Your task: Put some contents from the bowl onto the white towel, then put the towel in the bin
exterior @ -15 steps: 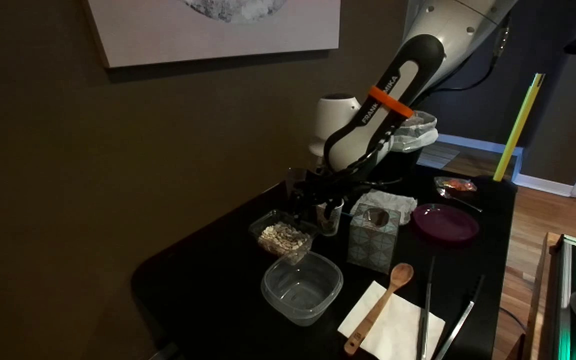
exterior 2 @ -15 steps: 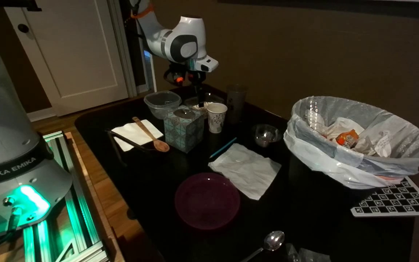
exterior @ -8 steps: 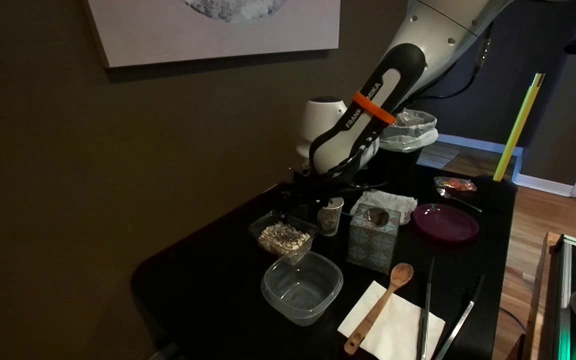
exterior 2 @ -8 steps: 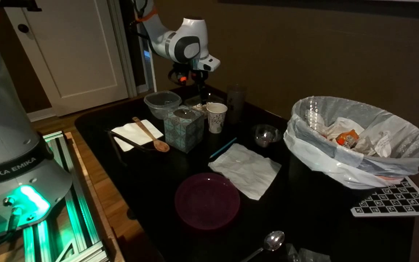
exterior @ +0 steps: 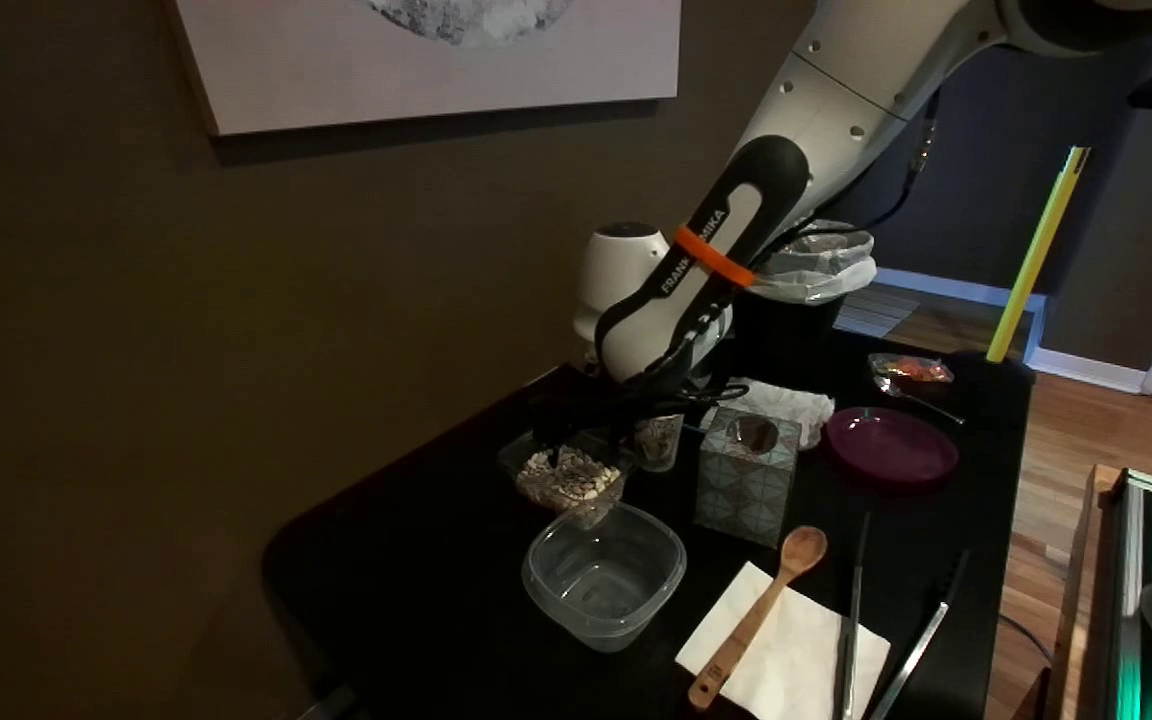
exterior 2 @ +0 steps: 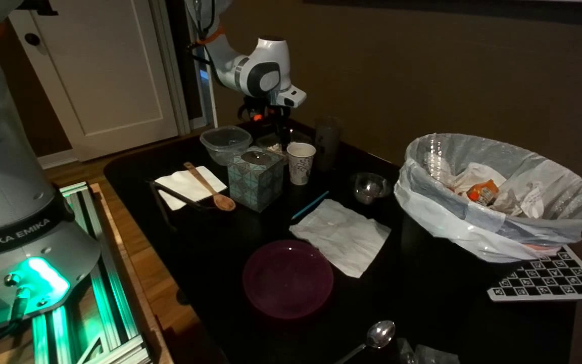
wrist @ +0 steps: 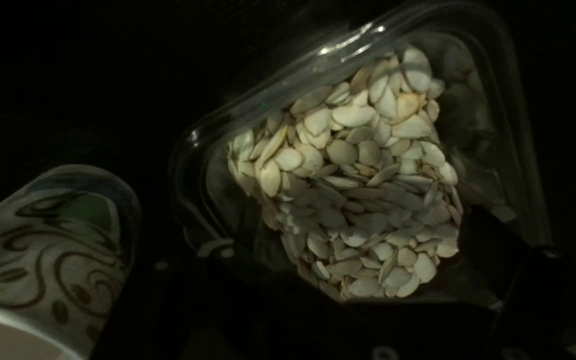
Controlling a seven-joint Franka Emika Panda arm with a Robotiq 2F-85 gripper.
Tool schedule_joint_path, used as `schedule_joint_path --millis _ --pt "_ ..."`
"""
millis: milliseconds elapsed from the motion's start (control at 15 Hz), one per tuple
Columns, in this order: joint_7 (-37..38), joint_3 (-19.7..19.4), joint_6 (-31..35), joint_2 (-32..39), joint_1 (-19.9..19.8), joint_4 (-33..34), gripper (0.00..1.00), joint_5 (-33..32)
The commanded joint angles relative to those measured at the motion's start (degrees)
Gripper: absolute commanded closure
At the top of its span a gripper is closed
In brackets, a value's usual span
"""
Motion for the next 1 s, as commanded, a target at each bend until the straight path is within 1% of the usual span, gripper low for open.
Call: schedule_joint_path --millis 0,467,800,933 --pt "1.44 -1.46 0.30 3.94 1.82 3.93 0.04 0.88" --pt "2.14 -1.87 -0.32 7.22 2.35 7.41 0.60 1.10" --pt "2.17 -2.28 -0.60 6.99 2.48 7.97 0.97 1.21" --pt "2.16 -2.58 -0.83 6.29 2.65 7.76 1.00 1.05"
